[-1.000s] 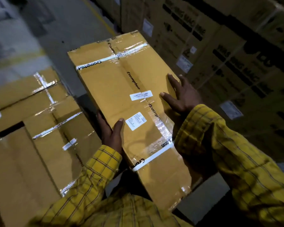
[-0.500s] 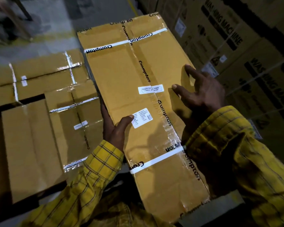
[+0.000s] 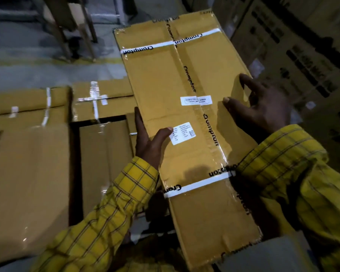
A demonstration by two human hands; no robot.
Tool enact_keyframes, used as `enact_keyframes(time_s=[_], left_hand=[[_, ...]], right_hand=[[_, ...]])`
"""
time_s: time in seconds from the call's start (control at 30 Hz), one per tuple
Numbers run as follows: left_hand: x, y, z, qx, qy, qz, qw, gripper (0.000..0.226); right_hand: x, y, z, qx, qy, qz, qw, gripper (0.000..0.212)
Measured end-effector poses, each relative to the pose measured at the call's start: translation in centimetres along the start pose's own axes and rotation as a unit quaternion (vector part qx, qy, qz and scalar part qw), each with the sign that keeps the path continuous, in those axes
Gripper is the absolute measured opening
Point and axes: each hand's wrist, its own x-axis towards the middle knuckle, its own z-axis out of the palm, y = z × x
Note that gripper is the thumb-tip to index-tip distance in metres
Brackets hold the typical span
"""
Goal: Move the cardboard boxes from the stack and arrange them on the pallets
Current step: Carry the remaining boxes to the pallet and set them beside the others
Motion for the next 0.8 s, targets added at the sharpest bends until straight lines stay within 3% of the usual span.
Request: enact_keyframes(time_s=[0.23, 0.37, 0.57, 0.8], left_hand=[[2.3, 0.8, -14.1, 0.103, 0.022, -0.025, 0.994, 0.126], [2.5, -0.1, -20.4, 0.161, 0.050, -0.026, 0.985, 0.109], [0.3, -0.7, -28.5, 0.279, 0.076, -0.075, 0.954, 0.148], [-1.9, -1.9, -35.4, 0.294, 0.108, -0.116, 0.942, 0.143]], right_hand=[[-2.2, -9.3, 10.7, 0.036, -0.047, -0.012, 0.998, 0.087], [-4.5, -12.8, 16.0, 0.097, -0.105, -0.017, 0.990, 0.088], [-9.1, -16.2, 21.3, 0.159, -0.183, -0.039, 0.969, 0.090], [-13.7, -20.2, 25.6, 0.196, -0.241, -0.051, 0.949, 0.090]])
